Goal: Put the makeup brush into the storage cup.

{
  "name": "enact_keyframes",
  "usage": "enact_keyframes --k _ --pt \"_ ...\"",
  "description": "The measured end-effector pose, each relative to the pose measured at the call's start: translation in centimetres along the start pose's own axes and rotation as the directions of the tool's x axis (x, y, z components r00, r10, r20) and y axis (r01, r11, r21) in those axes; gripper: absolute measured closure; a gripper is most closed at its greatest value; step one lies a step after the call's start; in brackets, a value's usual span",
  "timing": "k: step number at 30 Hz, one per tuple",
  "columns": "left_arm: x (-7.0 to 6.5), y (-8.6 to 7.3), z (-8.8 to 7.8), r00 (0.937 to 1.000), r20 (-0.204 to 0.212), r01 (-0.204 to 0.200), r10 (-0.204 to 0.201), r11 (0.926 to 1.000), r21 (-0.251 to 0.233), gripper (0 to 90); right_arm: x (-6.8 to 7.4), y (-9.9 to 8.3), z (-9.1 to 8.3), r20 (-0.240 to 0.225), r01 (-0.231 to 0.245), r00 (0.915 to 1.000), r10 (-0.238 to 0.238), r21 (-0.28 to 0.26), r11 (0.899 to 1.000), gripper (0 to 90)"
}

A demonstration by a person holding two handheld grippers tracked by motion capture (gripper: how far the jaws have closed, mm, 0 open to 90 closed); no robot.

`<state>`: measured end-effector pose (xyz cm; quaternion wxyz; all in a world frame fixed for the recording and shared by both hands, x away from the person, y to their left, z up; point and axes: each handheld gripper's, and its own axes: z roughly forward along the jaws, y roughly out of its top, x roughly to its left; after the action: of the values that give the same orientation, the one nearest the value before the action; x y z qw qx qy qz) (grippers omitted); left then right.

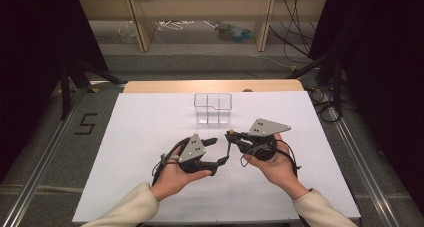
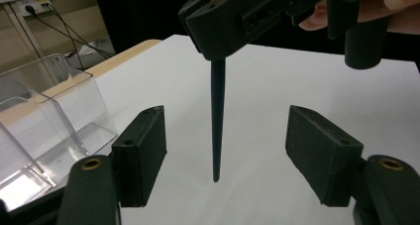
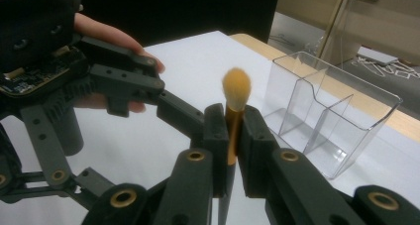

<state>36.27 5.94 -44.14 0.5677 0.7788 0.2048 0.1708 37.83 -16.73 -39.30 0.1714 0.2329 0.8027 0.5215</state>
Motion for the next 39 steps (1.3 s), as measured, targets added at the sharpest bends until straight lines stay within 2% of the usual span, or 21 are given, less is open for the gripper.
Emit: enact_keyframes --k 5,9,10,15,17,23,24,31,35,37,38,39 --pt "0.2 0.0 0.6 0.9997 0.012 0.021 -0.021 0.9996 -0.018 36.5 0.2 0.1 0.1 -0.009 -0.009 0.9999 0.009 -0.006 1.0 84.3" --pt "0.4 0.0 0.9 0.9998 0.006 0.017 -0.017 0.9997 -0.017 40.7 0.2 0.1 0.2 -0.011 -0.013 0.9999 0.013 -0.005 1.0 84.3" --pt "0.5 0.0 1.0 0.9995 0.003 0.03 -0.03 0.9994 -0.016 42.1 0.2 0.1 0.2 -0.012 -0.014 0.9998 0.014 -0.006 1.0 84.3" --pt "0.7 0.0 1.4 0.999 0.007 0.043 -0.043 0.9988 -0.021 49.2 0.2 0.2 0.3 -0.016 -0.017 0.9997 0.017 -0.017 1.0 84.3" --pt "0.7 0.1 1.7 0.9991 0.012 0.042 -0.042 0.9988 -0.026 50.9 0.1 0.2 0.3 -0.004 -0.005 1.0 0.005 -0.026 1.0 84.3" --pt "0.7 0.2 2.4 0.9993 0.012 0.036 -0.036 0.9988 -0.032 55.9 0.1 0.3 0.3 -0.01 -0.011 0.9999 0.011 -0.028 1.0 84.3" --pt "0.7 0.2 2.4 0.9993 0.009 0.037 -0.037 0.9986 -0.037 57.8 0.2 0.3 0.4 0.001 -0.012 0.9999 0.012 -0.036 0.999 84.3" --pt "0.8 0.4 2.7 0.9985 0.018 0.052 -0.051 0.9969 -0.059 70.4 0.1 0.4 0.3 -0.014 -0.021 0.9997 0.021 -0.036 0.999 84.3" --pt "0.8 0.4 2.8 0.9985 0.032 0.045 -0.043 0.9969 -0.064 77.1 0.1 0.4 0.2 -0.016 -0.028 0.9995 0.027 -0.037 0.999 84.3" --pt "0.7 0.4 2.8 0.9992 0.024 0.033 -0.032 0.9971 -0.069 81.7 0.1 0.3 0.3 -0.021 -0.029 0.9994 0.028 -0.046 0.999 84.3" --pt "0.8 0.4 2.8 0.9992 0.026 0.034 -0.032 0.9971 -0.069 82.0 0.2 0.3 0.2 -0.022 -0.046 0.9988 0.045 -0.031 0.998 84.3" --pt "0.8 0.5 2.8 0.9992 0.023 0.033 -0.031 0.9971 -0.069 82.2 0.2 0.3 0.3 -0.03 -0.053 0.9982 0.052 -0.039 0.998 84.2"
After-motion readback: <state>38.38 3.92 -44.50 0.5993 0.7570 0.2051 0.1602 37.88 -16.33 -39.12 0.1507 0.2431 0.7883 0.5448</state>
